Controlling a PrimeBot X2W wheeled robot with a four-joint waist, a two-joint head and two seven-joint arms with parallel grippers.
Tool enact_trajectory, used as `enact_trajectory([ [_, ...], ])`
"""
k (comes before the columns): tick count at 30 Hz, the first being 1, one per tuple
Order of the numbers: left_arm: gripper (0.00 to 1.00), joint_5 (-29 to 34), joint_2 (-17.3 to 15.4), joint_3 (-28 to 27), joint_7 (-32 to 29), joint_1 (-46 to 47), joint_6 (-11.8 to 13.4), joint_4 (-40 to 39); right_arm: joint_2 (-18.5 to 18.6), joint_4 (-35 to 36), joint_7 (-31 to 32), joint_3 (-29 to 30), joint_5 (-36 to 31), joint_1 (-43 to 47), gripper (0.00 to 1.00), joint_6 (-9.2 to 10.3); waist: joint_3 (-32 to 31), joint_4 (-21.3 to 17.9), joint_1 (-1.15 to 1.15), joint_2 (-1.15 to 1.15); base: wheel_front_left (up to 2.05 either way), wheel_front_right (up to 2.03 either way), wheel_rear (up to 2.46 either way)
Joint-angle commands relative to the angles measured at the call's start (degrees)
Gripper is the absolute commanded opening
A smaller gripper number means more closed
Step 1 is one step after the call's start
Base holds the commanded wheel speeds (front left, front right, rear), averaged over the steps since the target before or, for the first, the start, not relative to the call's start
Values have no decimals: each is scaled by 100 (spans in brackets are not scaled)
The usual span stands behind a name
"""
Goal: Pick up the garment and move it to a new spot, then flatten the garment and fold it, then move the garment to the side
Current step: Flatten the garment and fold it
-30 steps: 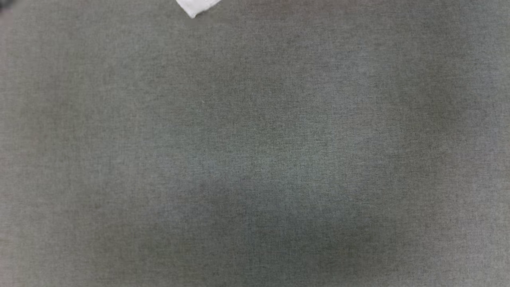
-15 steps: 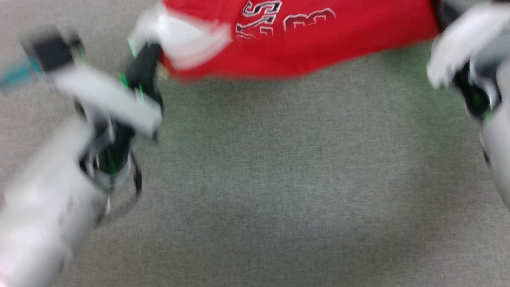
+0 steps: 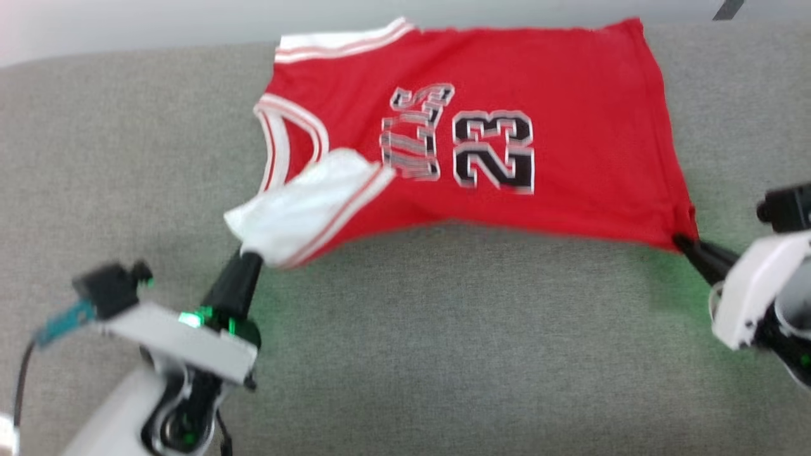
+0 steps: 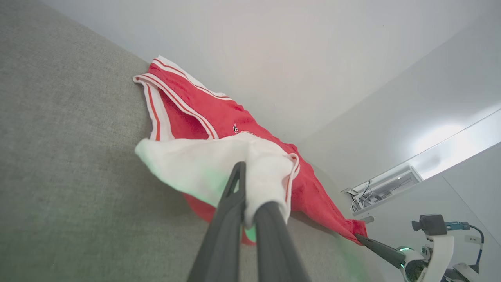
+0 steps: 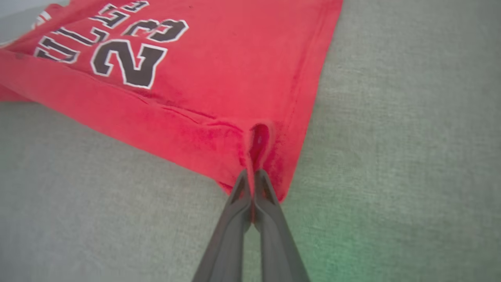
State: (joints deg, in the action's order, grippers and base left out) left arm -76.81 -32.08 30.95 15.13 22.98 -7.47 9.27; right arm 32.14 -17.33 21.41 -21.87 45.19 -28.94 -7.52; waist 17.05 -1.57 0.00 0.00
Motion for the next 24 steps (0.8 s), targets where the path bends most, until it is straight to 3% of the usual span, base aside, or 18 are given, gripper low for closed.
enact_trajectory([
  [1,0,86,33,-73,-5,-147,2,-50,40,68,34,79,2,143,0,5,-67,-25,0,0,0,0,0],
  [10,0,485,365,-575,-4,-1628,2,-879,150,1474,672,1089,-386,1646,0,6,-32,-8,0,0,0,0,0],
  [19,0,669,-81,-472,-4,-2564,1,-1878,-163,2694,1399,2045,-640,2739,0,5,165,6,0,0,0,0,0],
  [24,0,753,-215,-574,-5,-2510,1,-2160,-445,3087,1545,2377,-785,2851,0,5,211,0,0,0,0,0,0],
])
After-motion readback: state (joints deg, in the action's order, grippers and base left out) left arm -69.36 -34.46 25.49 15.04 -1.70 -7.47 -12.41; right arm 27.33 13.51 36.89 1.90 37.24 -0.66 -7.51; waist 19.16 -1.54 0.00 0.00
